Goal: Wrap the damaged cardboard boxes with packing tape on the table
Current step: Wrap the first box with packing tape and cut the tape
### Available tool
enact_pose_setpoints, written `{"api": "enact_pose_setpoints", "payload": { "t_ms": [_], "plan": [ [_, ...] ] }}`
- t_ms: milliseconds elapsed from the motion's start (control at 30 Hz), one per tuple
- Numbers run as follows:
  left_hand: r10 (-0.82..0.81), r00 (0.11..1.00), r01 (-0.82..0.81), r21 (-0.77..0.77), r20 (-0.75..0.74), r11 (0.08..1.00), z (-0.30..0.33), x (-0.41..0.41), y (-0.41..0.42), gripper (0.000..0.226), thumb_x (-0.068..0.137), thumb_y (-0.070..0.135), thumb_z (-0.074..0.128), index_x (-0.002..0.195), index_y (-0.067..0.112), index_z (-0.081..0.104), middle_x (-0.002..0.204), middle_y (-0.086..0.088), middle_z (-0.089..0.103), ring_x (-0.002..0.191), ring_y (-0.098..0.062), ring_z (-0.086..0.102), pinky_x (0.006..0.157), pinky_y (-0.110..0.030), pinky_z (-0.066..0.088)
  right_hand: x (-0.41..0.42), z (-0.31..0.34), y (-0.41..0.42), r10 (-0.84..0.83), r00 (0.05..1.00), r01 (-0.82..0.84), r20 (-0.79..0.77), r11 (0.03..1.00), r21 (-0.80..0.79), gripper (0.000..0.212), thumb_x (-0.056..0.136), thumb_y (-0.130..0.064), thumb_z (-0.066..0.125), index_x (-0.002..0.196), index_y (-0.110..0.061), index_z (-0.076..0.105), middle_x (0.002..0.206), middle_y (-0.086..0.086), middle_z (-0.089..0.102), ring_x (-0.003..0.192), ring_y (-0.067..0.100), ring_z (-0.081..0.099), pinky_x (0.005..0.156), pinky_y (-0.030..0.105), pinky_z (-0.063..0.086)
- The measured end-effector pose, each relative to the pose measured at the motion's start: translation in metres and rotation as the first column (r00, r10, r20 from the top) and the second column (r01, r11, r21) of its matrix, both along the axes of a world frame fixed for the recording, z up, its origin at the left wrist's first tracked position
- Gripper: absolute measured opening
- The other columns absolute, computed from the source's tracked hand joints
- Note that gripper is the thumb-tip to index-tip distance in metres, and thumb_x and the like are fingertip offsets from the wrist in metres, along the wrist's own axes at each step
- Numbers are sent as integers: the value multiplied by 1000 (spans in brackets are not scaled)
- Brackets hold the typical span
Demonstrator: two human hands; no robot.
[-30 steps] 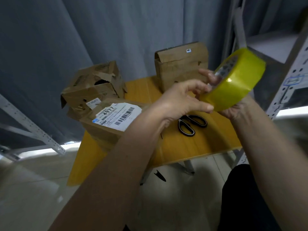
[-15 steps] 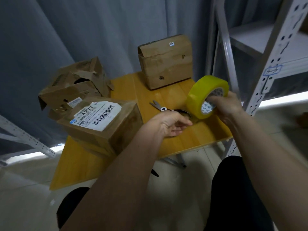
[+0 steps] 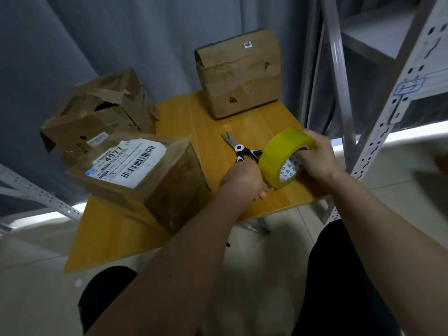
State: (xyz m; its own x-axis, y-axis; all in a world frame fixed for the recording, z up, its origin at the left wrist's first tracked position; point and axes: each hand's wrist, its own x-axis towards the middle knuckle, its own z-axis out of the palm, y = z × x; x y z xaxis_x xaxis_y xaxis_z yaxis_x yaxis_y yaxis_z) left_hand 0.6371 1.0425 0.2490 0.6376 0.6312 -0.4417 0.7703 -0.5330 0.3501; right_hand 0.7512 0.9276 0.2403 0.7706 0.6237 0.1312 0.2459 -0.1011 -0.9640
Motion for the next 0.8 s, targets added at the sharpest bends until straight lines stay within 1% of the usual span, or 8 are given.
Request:
{"api": "enact_pose_setpoints", "payload": {
  "t_ms": [67,200,333,433,533,633,700,800],
  "plan": [
    [-45,998,52,171,-41,984,0,-7,6,61,67,68,73,94,15,61,85,-1,69,84,-18,66,78,-35,54,-1,1,-1,1,1000,-1,4,1000,9,21,86,8,59,103,-4,60,94,6,63,80,1,59,63,6,49],
    [50,999,-48,127,-13,991,-1,-26,7,66,64,79,66,76,15,66,66,2,70,72,-15,68,70,-31,55,-1,4,-4,-5,1000,4,-28,999,-37,21,86,6,61,106,1,60,100,14,64,81,9,61,62,12,51],
    [-1,1000,2,154,-3,988,9,-36,2,43,86,56,61,83,13,65,76,-1,69,73,-18,66,63,-30,50,4,19,-4,53,988,-81,-147,978,-193,49,79,0,70,124,-12,54,114,9,57,85,10,57,62,16,44],
    [-97,995,86,304,23,949,35,-42,-4,20,96,28,52,83,15,55,80,-1,56,72,-19,55,57,-30,41,10,42,-10,103,989,-138,-105,904,-404,76,75,-2,75,140,-25,42,138,6,42,119,26,46,87,31,44],
    [-169,914,39,334,369,942,71,-51,-9,16,93,15,53,99,20,66,88,1,67,83,-19,61,71,-34,51,9,74,-11,252,968,-197,8,772,-604,84,75,-3,75,144,-31,37,150,5,35,136,32,34,104,47,37],
    [-157,713,-170,386,684,907,109,-73,0,15,92,24,58,104,29,66,73,16,58,75,-7,57,64,-24,45,-11,100,4,390,899,-135,197,677,-723,78,82,2,66,144,-36,37,153,6,30,136,34,34,94,43,45],
    [-152,669,-276,433,728,858,127,-92,14,14,91,33,62,104,29,66,77,17,58,79,-5,55,65,-20,41,-34,111,20,405,871,-109,278,710,-695,69,86,6,54,140,-35,43,153,4,32,135,30,36,87,36,43],
    [-10,765,-402,490,644,774,128,-122,48,22,94,27,55,114,26,64,128,-2,56,122,-24,47,101,-35,37,-78,117,44,279,896,-154,346,925,-349,57,90,9,42,132,-26,55,145,-2,47,131,15,44,96,21,37]
  ]
}}
